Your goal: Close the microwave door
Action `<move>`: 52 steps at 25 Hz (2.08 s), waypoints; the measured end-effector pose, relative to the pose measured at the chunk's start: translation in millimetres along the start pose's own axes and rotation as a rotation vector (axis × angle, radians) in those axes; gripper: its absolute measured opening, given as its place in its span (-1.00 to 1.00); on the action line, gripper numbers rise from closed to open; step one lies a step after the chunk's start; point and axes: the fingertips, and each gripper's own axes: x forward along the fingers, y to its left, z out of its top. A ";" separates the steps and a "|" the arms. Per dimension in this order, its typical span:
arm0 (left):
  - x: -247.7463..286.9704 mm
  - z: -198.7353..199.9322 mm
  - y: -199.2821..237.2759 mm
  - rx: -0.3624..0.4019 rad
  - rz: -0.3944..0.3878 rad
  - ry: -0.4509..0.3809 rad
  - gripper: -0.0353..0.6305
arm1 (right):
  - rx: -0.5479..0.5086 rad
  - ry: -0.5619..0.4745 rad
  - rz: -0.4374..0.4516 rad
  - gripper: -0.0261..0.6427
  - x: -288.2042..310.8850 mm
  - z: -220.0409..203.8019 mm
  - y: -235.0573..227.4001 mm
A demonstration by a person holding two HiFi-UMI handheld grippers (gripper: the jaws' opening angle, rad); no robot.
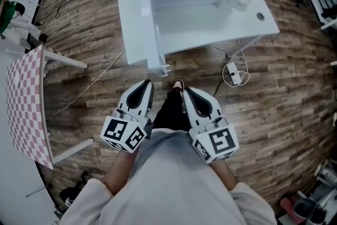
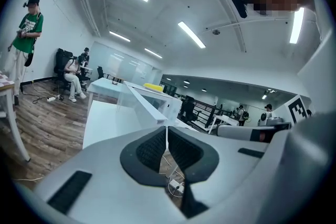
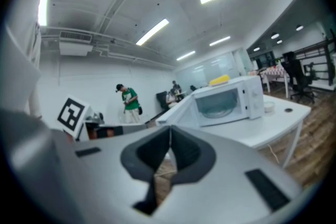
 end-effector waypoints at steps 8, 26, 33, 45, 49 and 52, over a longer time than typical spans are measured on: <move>17.0 -0.8 18.3 0.019 0.052 0.013 -0.84 | 0.010 0.021 0.000 -0.85 11.2 0.5 -14.5; 35.3 -3.1 21.4 0.020 0.066 0.038 -0.65 | 0.025 0.024 0.008 -0.85 18.9 5.3 -29.7; 41.5 -3.0 19.4 0.020 0.053 0.042 -0.65 | 0.031 0.024 -0.005 -0.85 17.9 4.9 -35.9; 62.6 -6.1 1.2 0.029 -0.022 0.071 -0.65 | 0.059 0.021 -0.044 -0.85 17.1 7.2 -53.9; 74.8 -7.8 -10.9 0.047 -0.079 0.090 -0.64 | 0.071 0.018 -0.061 -0.85 19.9 9.1 -63.8; 83.1 -8.7 -19.6 0.058 -0.110 0.103 -0.63 | 0.087 0.017 -0.074 -0.85 21.2 8.9 -72.4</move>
